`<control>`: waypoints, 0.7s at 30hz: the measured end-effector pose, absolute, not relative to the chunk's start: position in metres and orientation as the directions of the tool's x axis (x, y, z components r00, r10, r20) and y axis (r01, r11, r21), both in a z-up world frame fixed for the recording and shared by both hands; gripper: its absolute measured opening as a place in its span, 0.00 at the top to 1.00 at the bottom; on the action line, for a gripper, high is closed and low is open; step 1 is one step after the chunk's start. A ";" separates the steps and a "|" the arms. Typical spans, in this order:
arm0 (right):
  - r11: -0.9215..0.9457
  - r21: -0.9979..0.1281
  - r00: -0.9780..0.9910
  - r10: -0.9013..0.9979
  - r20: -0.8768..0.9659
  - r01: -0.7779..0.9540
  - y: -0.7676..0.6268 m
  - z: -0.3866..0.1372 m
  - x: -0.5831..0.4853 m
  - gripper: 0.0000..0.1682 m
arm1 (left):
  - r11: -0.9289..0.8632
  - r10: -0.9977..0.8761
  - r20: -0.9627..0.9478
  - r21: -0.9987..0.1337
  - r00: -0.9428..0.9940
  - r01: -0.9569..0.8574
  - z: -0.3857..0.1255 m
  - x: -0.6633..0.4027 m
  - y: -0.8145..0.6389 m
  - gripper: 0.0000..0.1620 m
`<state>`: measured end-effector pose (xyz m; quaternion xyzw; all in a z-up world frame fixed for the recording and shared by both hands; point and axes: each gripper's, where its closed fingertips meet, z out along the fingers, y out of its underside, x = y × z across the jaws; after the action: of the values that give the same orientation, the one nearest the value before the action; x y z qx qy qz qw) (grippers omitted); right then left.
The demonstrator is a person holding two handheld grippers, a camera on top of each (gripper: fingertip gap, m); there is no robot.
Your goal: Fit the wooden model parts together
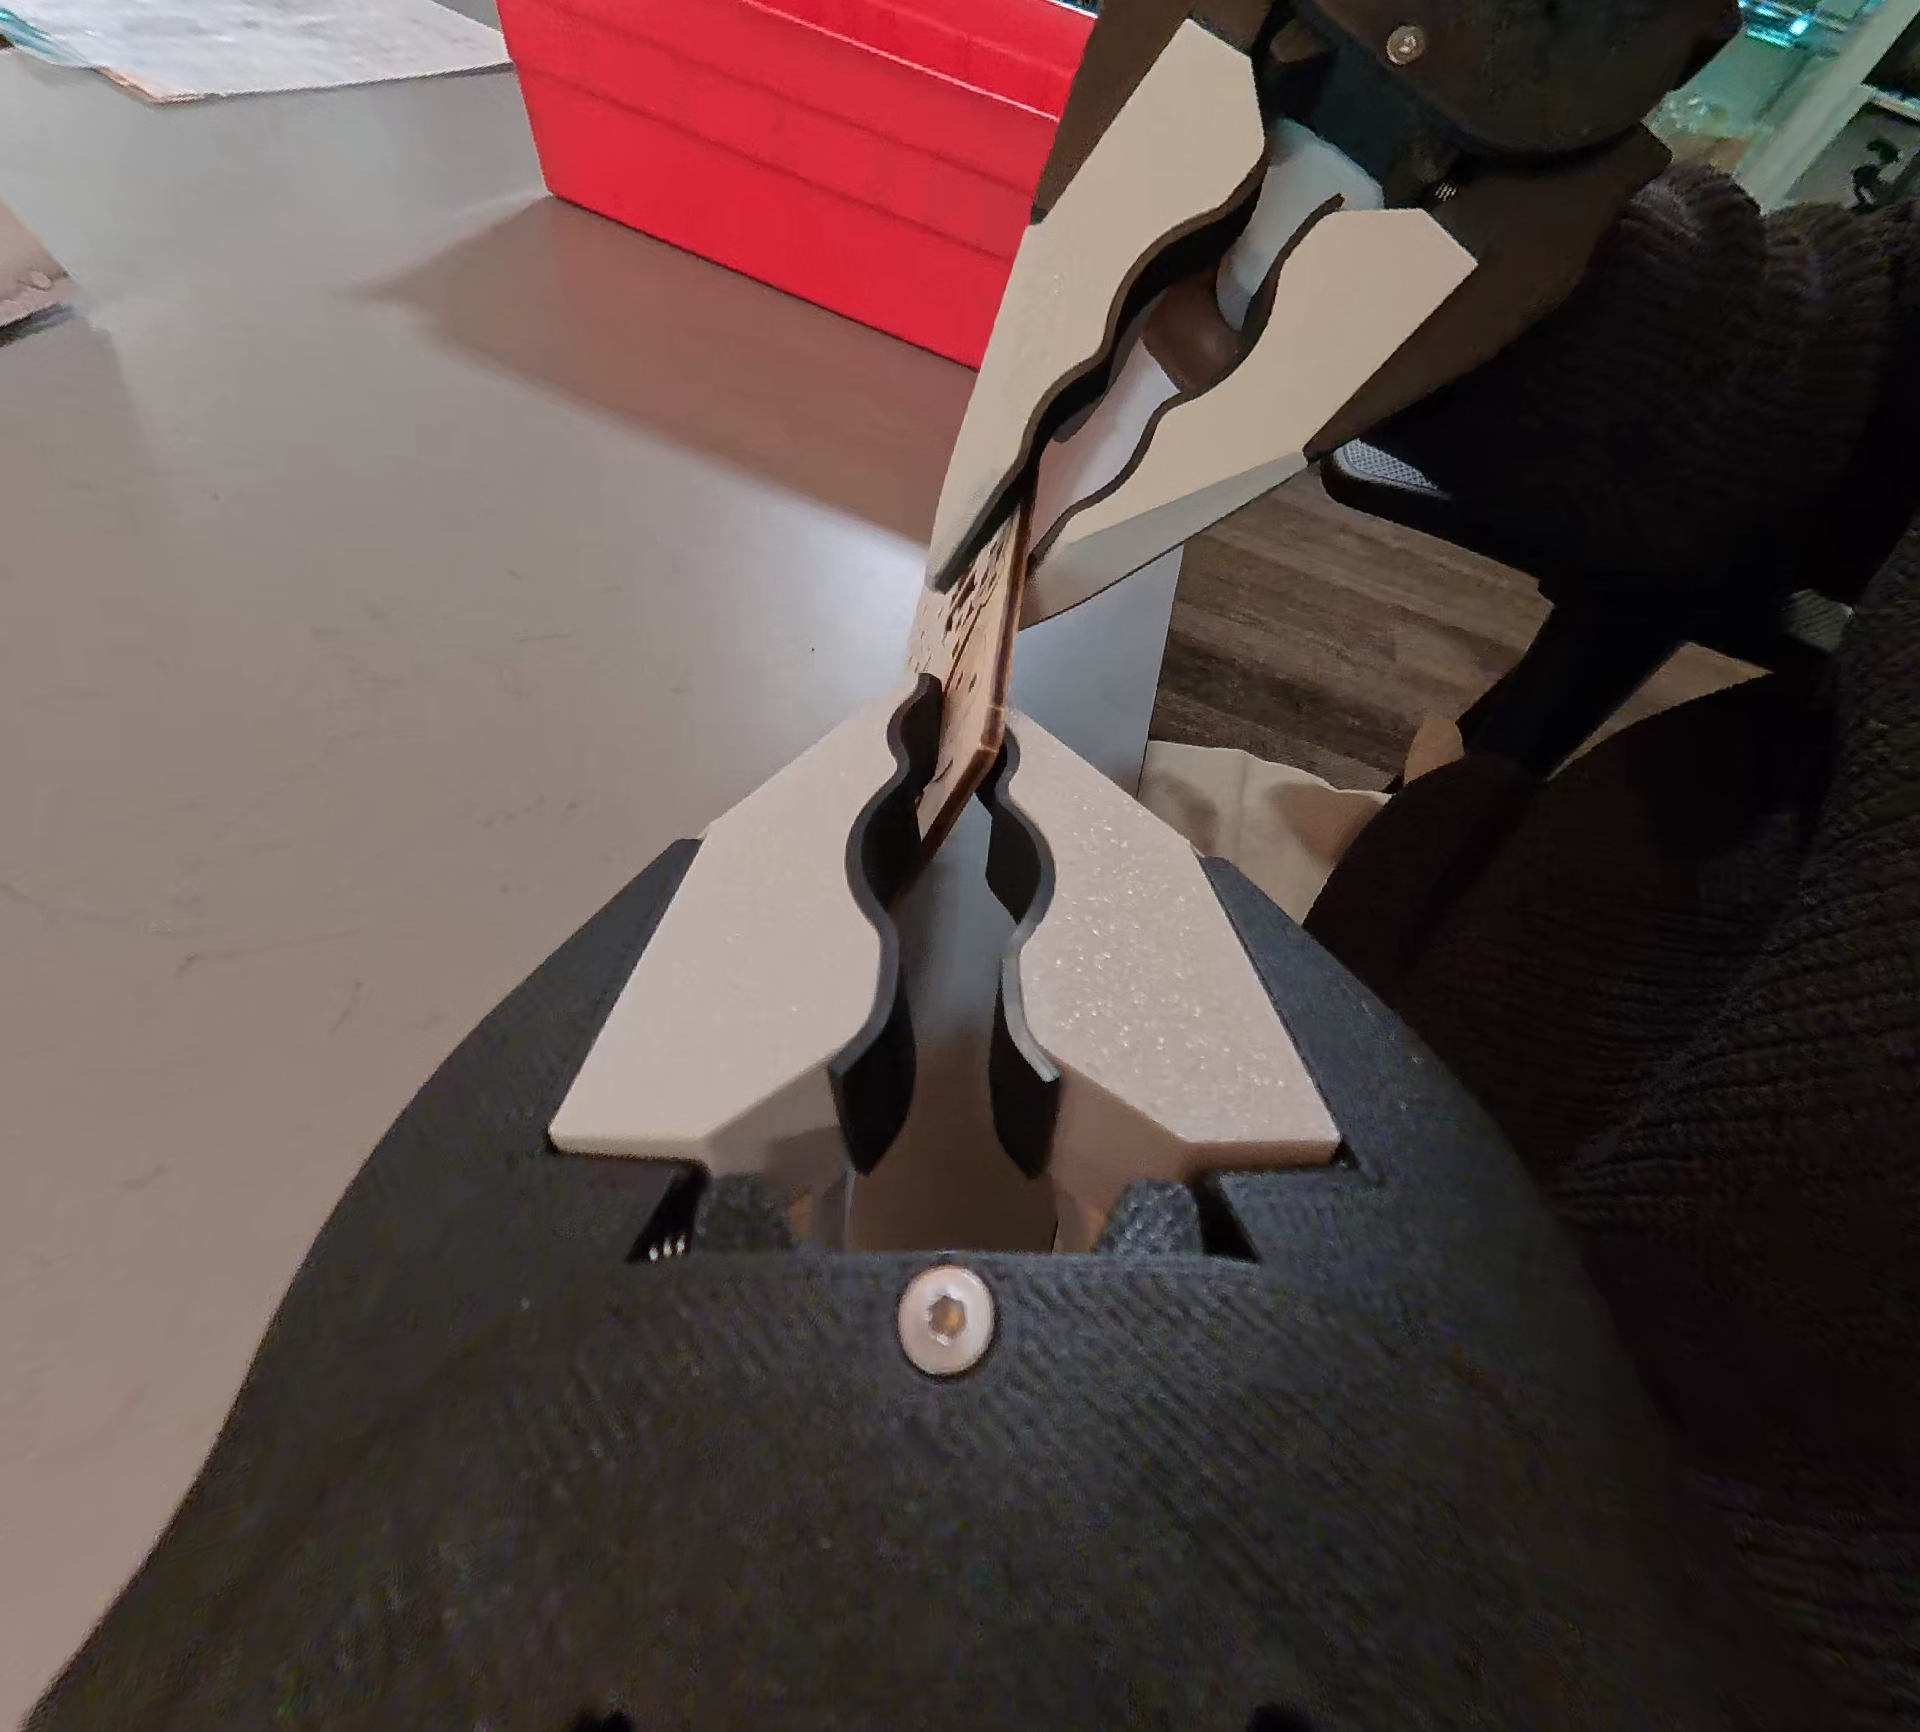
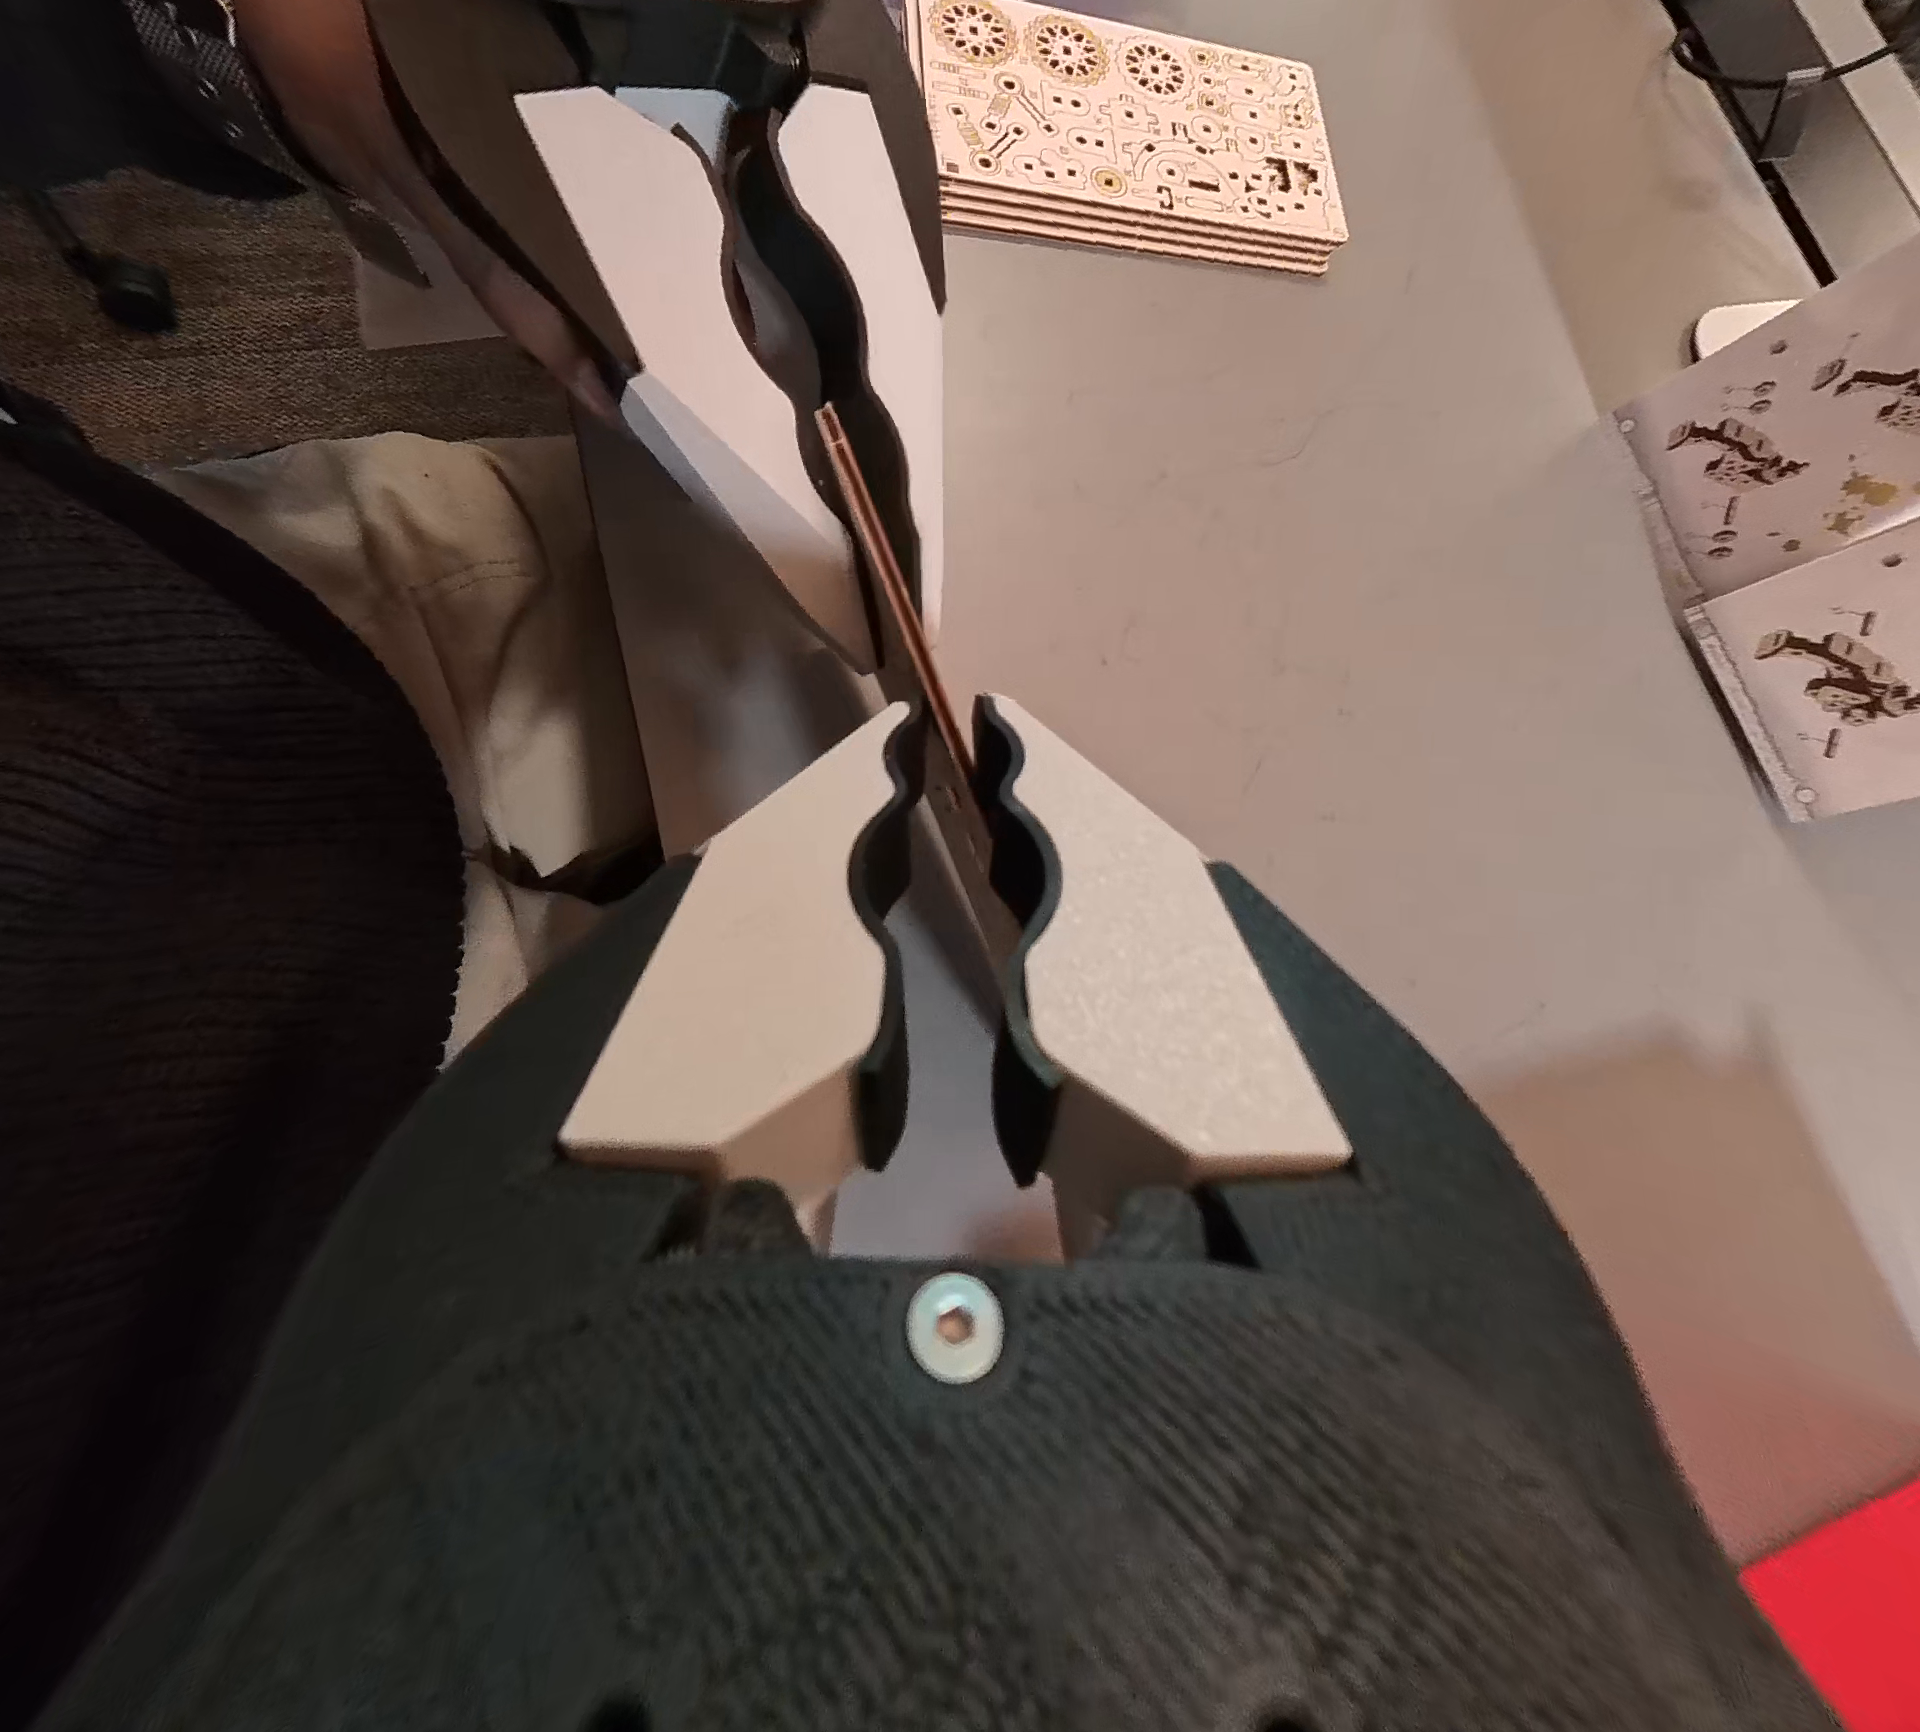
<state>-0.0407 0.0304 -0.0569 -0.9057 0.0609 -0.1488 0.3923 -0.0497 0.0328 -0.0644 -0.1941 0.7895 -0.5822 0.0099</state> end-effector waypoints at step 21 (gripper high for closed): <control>-0.560 -0.821 0.836 -0.392 0.383 0.114 0.038 -0.046 -0.018 0.83 | 0.012 -0.404 0.563 -0.785 -0.721 -0.620 -0.073 -0.015 0.056 1.00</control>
<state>-0.0177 0.0384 -0.0458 -0.8397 0.0828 -0.2737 0.4617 -0.0150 0.0562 -0.0725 -0.3626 0.7058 -0.6019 -0.0897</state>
